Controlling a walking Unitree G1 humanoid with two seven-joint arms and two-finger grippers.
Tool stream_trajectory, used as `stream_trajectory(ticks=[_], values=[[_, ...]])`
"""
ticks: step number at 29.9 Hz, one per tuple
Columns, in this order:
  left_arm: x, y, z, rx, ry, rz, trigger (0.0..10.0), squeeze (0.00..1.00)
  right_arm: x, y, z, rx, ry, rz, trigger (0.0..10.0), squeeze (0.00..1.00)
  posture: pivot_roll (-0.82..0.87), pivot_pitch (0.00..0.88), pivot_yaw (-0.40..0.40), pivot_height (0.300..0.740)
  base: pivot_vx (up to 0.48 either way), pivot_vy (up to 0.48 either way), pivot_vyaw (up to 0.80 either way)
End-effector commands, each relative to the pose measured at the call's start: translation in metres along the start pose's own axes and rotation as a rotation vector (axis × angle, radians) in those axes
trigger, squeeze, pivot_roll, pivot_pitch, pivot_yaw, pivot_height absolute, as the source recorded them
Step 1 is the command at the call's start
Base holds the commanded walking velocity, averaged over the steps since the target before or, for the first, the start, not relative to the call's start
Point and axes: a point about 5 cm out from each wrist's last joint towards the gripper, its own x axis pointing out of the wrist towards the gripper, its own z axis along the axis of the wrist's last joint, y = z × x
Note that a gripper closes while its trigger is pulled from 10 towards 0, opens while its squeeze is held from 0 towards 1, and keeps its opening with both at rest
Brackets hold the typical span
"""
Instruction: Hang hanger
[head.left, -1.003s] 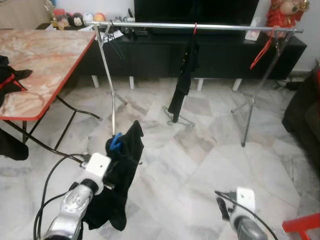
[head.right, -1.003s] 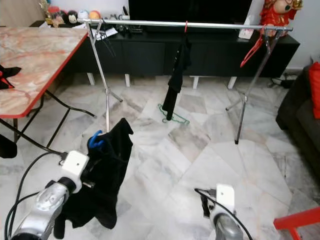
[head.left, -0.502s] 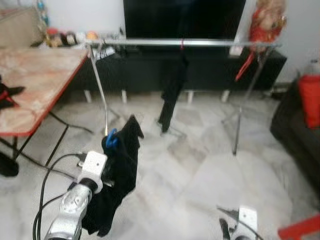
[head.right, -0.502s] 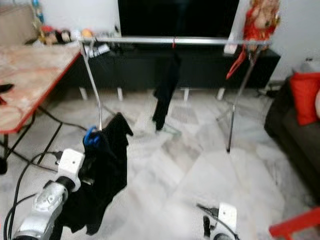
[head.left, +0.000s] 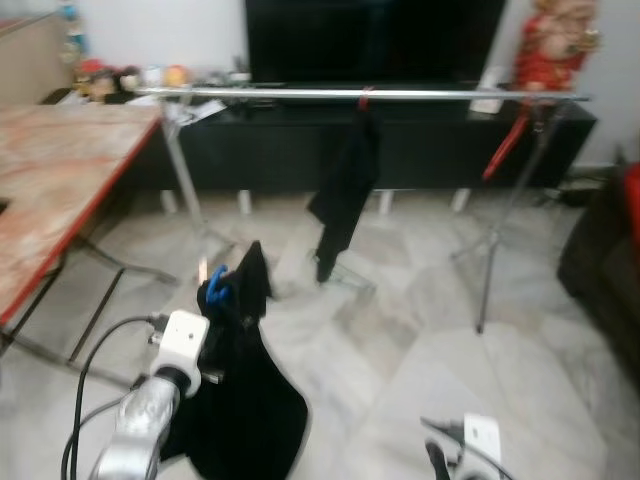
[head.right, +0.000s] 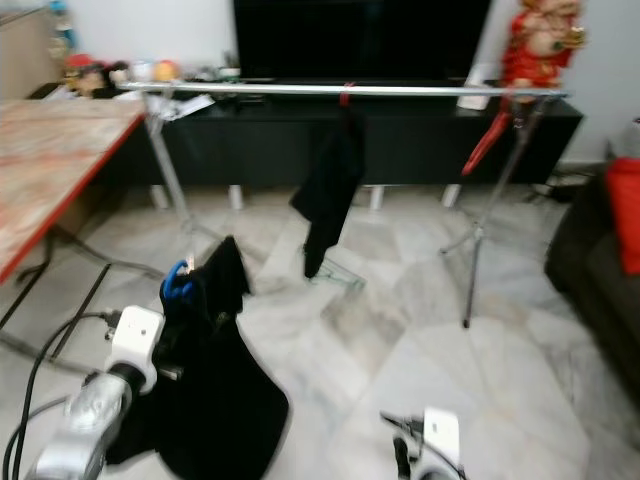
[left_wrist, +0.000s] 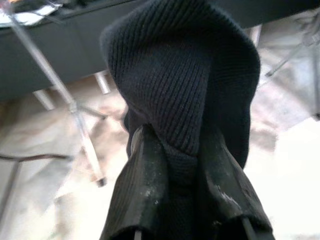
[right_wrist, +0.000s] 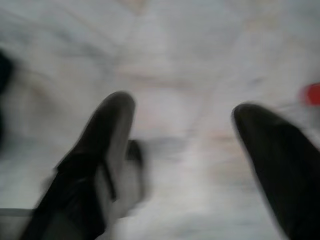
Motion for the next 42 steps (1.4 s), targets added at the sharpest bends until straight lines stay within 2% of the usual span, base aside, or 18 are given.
stream_trajectory(ticks=[1, 18, 23, 26, 31, 34, 39, 42], values=[[-0.002, 0.018, 0.006, 0.029, -0.023, 0.061, 10.0, 0.00, 0.002, 0.015, 0.012, -0.004, -0.036, 0.048, 10.0, 0.00, -0.05, 0.000, -0.035, 0.740, 0.480, 0.000, 0.74], [0.001, 0.024, 0.007, 0.030, -0.017, 0.074, 10.0, 0.00, 0.002, 0.016, 0.006, -0.014, -0.010, 0.057, 10.0, 0.00, -0.05, 0.000, -0.032, 0.740, 0.480, 0.000, 0.04], [0.000, 0.030, 0.008, 0.036, -0.016, 0.093, 10.0, 0.00, 0.002, 0.025, 0.009, -0.029, -0.007, 0.073, 10.0, 0.00, -0.05, 0.000, -0.036, 0.740, 0.480, 0.000, 0.00], [0.000, 0.031, 0.009, 0.035, -0.017, 0.096, 10.0, 0.00, 0.003, 0.029, 0.011, -0.030, -0.011, 0.078, 10.0, 0.00, -0.05, 0.000, -0.038, 0.740, 0.480, 0.000, 0.00], [0.001, 0.032, 0.010, 0.040, -0.018, 0.094, 10.0, 0.00, 0.005, 0.046, 0.030, -0.043, -0.040, 0.091, 10.0, 0.00, -0.04, 0.000, -0.040, 0.740, 0.480, 0.000, 0.00], [0.002, 0.032, 0.011, 0.041, -0.020, 0.094, 10.0, 0.00, 0.005, 0.050, 0.035, -0.046, -0.048, 0.095, 10.0, 0.00, -0.04, 0.000, -0.040, 0.740, 0.480, 0.000, 0.00], [0.003, 0.032, 0.012, 0.043, -0.024, 0.092, 10.0, 0.00, 0.006, 0.053, 0.039, -0.044, -0.053, 0.098, 10.0, 0.00, -0.04, 0.000, -0.040, 0.740, 0.480, 0.000, 0.00], [0.004, 0.032, 0.013, 0.044, -0.026, 0.090, 10.0, 0.00, 0.006, 0.047, 0.045, -0.042, -0.062, 0.094, 10.0, 0.00, -0.04, 0.000, -0.040, 0.740, 0.480, 0.000, 0.00]])
